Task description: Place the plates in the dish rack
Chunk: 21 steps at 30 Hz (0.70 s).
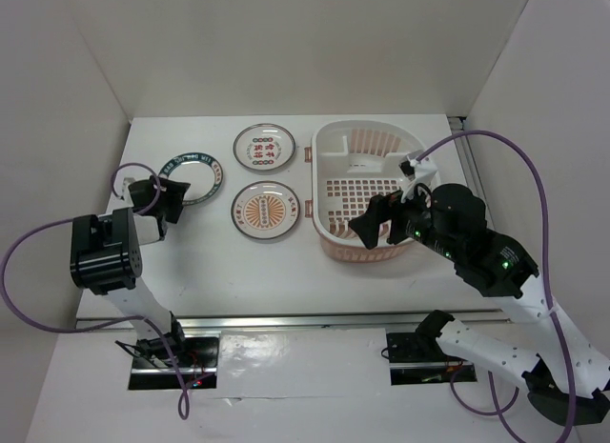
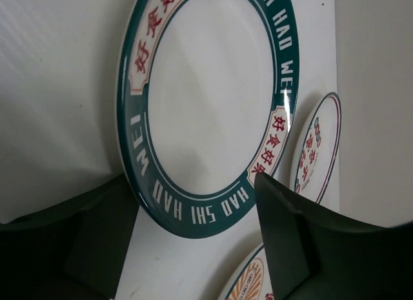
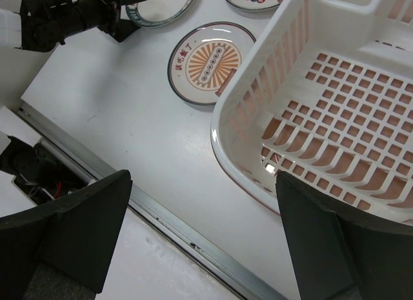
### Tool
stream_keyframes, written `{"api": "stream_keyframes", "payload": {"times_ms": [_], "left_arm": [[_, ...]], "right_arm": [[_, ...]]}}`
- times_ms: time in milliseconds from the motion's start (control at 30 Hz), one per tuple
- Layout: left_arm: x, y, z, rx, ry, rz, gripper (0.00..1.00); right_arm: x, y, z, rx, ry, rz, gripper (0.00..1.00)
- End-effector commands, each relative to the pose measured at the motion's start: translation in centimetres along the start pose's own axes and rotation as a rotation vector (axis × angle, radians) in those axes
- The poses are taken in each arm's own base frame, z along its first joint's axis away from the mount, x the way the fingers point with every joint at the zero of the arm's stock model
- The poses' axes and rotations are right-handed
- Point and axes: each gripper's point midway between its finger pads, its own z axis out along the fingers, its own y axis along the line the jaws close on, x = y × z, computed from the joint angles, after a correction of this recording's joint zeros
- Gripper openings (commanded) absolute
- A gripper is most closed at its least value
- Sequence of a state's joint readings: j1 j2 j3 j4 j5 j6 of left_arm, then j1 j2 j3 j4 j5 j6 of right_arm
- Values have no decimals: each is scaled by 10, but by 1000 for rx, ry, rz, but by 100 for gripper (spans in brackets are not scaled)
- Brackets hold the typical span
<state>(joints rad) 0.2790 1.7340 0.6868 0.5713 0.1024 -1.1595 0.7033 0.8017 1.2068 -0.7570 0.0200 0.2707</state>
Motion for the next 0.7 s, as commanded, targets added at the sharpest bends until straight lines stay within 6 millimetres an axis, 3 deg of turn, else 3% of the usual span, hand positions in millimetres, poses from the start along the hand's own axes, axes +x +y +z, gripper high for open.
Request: {"api": "stream_keyframes", "payload": {"times_ms": [0, 233, 400, 567, 667], "left_arm": [[5, 21, 12, -60, 13, -2, 82], [3, 33, 12, -135, 0, -26, 54], [4, 37, 21, -184, 26, -22, 2], [3, 38, 27, -236, 55, -19, 0], [-11, 17, 16, -223, 23, -14, 0]], "right_arm": [[-7, 3, 11, -20, -36, -14, 100], [-5, 7, 21, -42, -33, -5, 100], [-6, 10, 23, -54, -40, 6, 100], [-6, 8, 23, -45, -43, 6, 100], [-4, 4, 29, -20, -30, 6, 100]]}}
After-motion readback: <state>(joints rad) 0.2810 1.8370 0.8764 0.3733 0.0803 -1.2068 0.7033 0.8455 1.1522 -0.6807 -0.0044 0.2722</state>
